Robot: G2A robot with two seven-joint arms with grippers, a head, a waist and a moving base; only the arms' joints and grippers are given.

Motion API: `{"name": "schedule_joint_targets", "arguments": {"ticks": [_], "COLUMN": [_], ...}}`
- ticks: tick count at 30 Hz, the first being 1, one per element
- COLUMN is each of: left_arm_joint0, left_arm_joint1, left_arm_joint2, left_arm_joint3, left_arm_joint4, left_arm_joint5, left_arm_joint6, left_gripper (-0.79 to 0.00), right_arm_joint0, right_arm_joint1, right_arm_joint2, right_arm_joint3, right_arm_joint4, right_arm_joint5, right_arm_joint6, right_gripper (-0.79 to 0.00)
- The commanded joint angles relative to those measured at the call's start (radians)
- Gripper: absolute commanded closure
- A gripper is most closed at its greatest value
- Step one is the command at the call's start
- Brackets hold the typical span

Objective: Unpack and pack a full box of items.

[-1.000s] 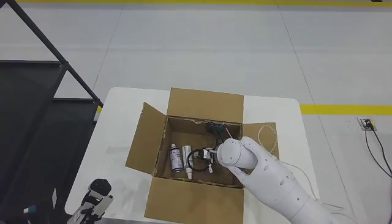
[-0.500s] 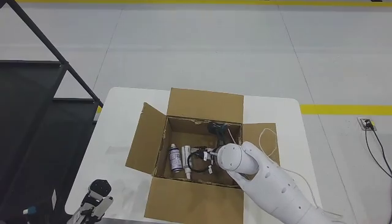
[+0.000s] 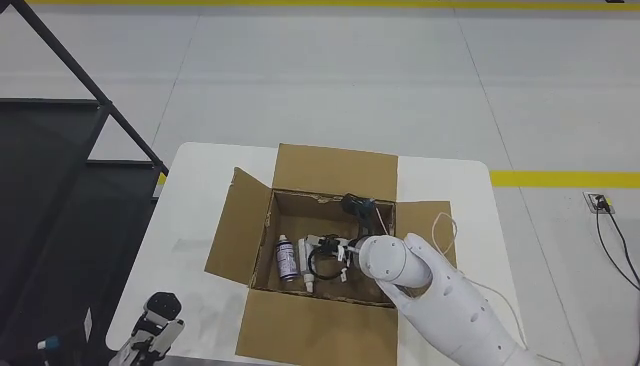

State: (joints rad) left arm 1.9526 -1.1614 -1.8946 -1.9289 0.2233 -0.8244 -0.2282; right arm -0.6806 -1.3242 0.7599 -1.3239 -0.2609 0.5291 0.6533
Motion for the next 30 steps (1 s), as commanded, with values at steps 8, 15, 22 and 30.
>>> {"name": "schedule_joint_targets", "arguments": {"ticks": [8,15,22,30], "left_arm_joint0": [-0.011,-0.01,-0.015,-0.013], "left_arm_joint1": [0.001,0.002,0.001,-0.002], "left_arm_joint2": [0.002,-0.001,0.009,0.019], "left_arm_joint3": [-0.003,0.002,-0.003,-0.016], "left_arm_joint4": [0.0,-0.01,-0.003,0.003], "left_arm_joint5": [0.009,0.009,0.018,0.05], "left_arm_joint6": [-0.012,-0.012,-0.014,0.004], "left_gripper": [-0.785,-0.785,-0.785,-0.785], "right_arm_joint0": [0.004,0.11,0.18,0.18], "right_arm_joint1": [0.009,0.013,-0.001,-0.001], "right_arm_joint2": [-0.074,-0.207,-0.273,-0.273], "right_arm_joint3": [-0.058,-0.055,-0.05,-0.05], "right_arm_joint4": [-0.264,-0.7,-0.896,-0.896], "right_arm_joint5": [-0.11,-0.223,-0.288,-0.288], "right_arm_joint6": [-0.023,0.171,0.365,0.365], "right_gripper": [-0.785,-0.785,-0.785,-0.785]}}
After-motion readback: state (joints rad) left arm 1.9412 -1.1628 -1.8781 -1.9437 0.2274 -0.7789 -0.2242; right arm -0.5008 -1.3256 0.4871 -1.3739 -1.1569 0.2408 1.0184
